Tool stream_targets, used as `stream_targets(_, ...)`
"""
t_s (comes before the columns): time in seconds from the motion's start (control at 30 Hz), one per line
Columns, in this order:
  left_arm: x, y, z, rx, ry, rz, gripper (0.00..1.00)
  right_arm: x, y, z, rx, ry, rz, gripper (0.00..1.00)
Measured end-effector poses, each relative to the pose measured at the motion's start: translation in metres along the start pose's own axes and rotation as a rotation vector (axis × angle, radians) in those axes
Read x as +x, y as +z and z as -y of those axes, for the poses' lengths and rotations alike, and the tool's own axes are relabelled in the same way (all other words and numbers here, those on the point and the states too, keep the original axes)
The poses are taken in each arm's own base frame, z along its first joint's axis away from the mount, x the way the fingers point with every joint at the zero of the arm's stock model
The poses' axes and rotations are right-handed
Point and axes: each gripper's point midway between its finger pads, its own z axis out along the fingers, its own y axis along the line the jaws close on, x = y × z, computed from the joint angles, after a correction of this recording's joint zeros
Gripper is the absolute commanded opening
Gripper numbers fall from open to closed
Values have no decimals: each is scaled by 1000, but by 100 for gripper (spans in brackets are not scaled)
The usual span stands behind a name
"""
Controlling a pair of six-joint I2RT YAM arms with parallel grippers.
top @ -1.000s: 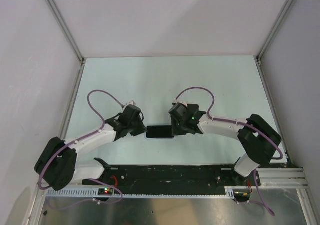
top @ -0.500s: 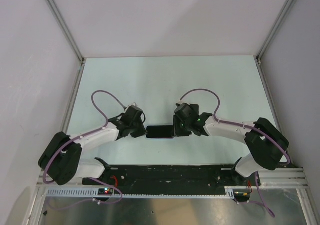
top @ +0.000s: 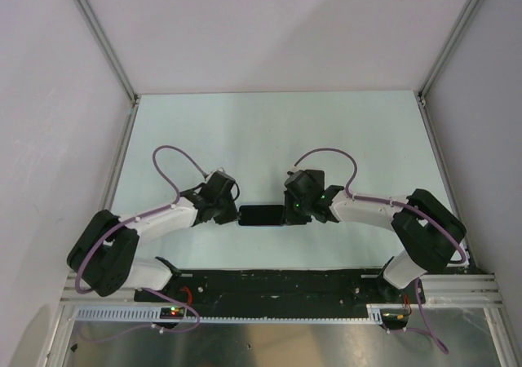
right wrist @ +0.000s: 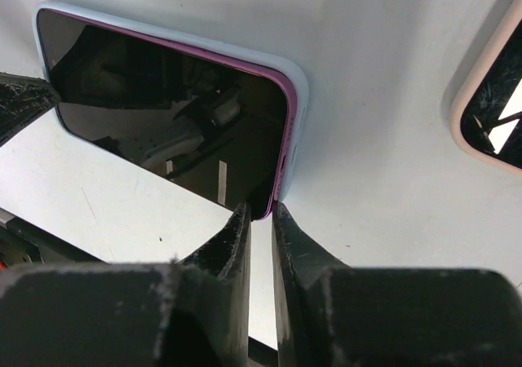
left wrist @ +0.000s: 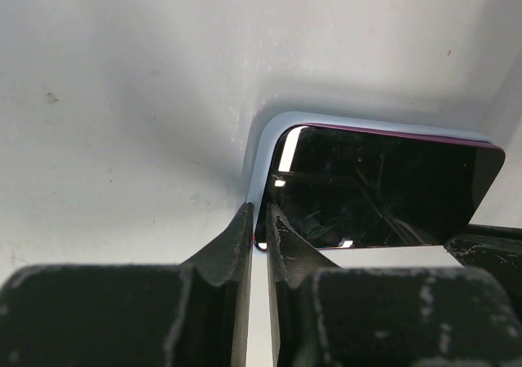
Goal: Put the phone into the phone case
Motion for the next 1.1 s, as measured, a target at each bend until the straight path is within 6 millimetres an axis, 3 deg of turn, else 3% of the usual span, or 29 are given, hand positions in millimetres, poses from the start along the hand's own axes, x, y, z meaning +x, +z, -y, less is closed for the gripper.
stream_targets(0.7,0,1,1,-22,15,-14,11,6,11,6,159,-73,-6,2)
stream_targets(0.97,-1,0,1,-26,33,-17,12,6,11,8,253,-146,-1,7)
stream_targets(1.1,-1,0,2,-26,42,-17,12,6,10,8,257,-155,-1,20)
